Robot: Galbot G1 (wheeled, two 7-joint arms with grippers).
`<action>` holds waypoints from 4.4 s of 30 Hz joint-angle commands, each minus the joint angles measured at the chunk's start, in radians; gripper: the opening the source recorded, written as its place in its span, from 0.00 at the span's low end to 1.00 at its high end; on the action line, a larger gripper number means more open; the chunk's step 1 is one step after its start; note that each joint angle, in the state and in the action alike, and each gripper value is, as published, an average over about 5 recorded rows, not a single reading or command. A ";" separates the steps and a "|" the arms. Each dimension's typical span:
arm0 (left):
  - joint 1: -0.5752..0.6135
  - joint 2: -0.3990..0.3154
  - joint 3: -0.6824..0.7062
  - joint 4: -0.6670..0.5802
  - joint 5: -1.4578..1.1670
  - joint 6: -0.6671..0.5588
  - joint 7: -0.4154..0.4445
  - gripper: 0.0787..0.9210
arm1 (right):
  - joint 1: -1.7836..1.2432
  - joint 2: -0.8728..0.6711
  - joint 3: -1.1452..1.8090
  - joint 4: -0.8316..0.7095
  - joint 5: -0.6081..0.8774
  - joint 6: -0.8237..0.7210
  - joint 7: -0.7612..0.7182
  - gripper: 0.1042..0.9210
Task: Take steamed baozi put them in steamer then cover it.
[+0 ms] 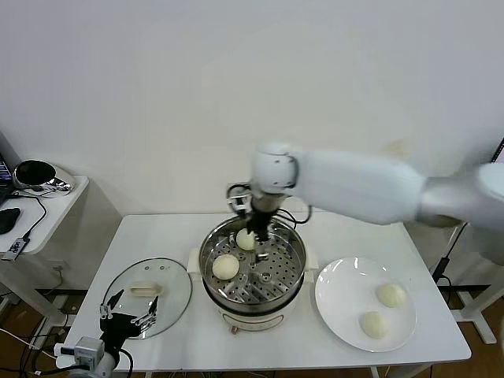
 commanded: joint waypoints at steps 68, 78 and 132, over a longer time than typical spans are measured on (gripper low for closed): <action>0.051 -0.020 0.029 0.032 -0.026 -0.009 -0.001 0.88 | -1.057 -0.531 0.770 0.139 -0.653 0.285 -0.066 0.88; 0.050 -0.024 0.034 0.033 -0.023 -0.009 -0.001 0.88 | -1.063 -0.534 0.771 0.140 -0.659 0.268 -0.056 0.69; 0.068 -0.091 0.017 -0.101 -0.009 -0.014 -0.037 0.88 | -0.021 0.191 0.111 -0.205 -0.362 1.223 -0.225 0.51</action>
